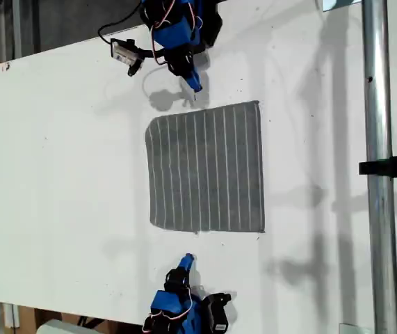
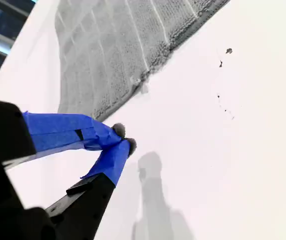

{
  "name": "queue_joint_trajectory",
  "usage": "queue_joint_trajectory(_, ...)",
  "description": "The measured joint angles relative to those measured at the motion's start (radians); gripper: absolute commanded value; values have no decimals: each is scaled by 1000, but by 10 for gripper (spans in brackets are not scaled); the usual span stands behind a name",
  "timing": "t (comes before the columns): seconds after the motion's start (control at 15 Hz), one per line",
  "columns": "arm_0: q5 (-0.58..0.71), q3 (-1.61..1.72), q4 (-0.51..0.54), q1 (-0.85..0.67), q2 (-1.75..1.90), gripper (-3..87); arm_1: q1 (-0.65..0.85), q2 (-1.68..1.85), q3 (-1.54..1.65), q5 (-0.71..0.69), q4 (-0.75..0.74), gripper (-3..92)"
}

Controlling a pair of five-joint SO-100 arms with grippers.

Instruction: Grasp corners of a towel and fold twice.

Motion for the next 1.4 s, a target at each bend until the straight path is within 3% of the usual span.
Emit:
queue_joint_trajectory(0.27, 0, 0, 0, 2, 0, -16, -245, -887, -686, -138, -18, -1)
queue_joint_trajectory(0.47, 0, 0, 0, 0, 0, -16, -428, -1279, -931, -144, -9, 3)
queue_joint_trajectory(0.53, 0, 0, 0, 0, 0, -16, -466, -1368, -979, -144, -2, 46)
queue_joint_trajectory(0.6, 0, 0, 0, 0, 0, -16, -471, -1420, -1002, -144, 23, 192)
queue_joint_trajectory(0.8, 0, 0, 0, 0, 0, -16, -463, -1450, -1020, -121, 78, 335)
queue_joint_trajectory(1.07, 0, 0, 0, 2, 0, -16, -454, -1483, -1023, -137, 69, 333)
queue_joint_trajectory(1.4, 0, 0, 0, 2, 0, -16, -433, -1632, -902, -137, -130, 284)
